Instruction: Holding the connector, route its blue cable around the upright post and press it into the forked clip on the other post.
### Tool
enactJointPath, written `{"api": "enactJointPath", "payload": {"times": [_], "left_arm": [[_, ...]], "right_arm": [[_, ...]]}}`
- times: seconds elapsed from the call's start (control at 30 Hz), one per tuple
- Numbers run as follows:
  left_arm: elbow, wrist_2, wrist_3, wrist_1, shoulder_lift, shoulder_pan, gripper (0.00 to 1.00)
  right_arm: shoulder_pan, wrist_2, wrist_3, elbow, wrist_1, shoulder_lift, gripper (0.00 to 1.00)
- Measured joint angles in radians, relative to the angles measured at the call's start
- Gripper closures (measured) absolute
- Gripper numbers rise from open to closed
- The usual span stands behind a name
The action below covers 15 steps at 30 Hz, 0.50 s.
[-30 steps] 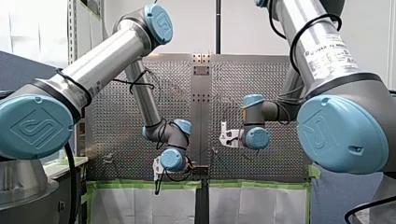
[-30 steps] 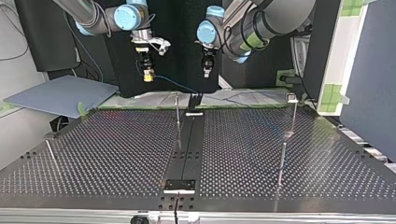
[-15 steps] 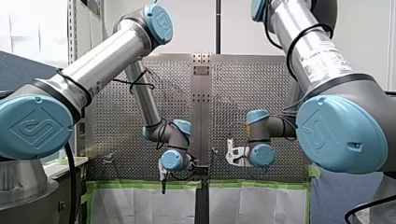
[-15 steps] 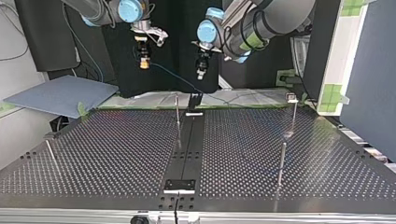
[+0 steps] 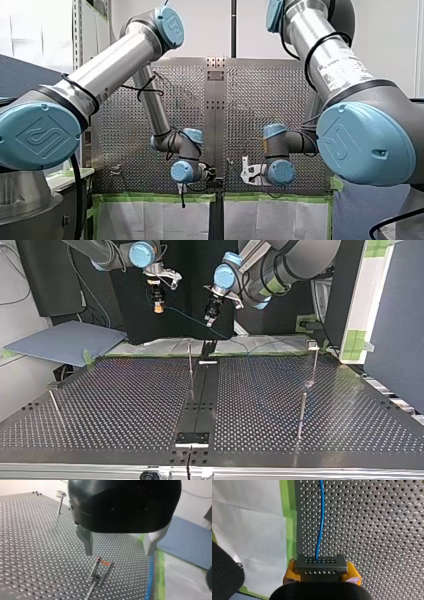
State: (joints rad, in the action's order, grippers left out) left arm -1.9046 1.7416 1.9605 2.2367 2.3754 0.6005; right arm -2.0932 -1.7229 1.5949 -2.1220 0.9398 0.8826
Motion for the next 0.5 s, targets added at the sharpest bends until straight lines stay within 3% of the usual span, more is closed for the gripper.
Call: {"api": "enactJointPath", "payload": {"times": [0.27, 0.5], "left_arm": [[0.0, -0.008, -0.048, 0.048, 0.008, -0.017, 0.0], [0.008, -0.032, -0.033, 0.032, 0.009, -0.018, 0.0]], "right_arm": [[0.004, 0.049, 0.012, 0.005, -0.014, 0.05, 1.0], [0.002, 0.065, 0.013, 0.006, -0.016, 0.057, 1.0]]}}
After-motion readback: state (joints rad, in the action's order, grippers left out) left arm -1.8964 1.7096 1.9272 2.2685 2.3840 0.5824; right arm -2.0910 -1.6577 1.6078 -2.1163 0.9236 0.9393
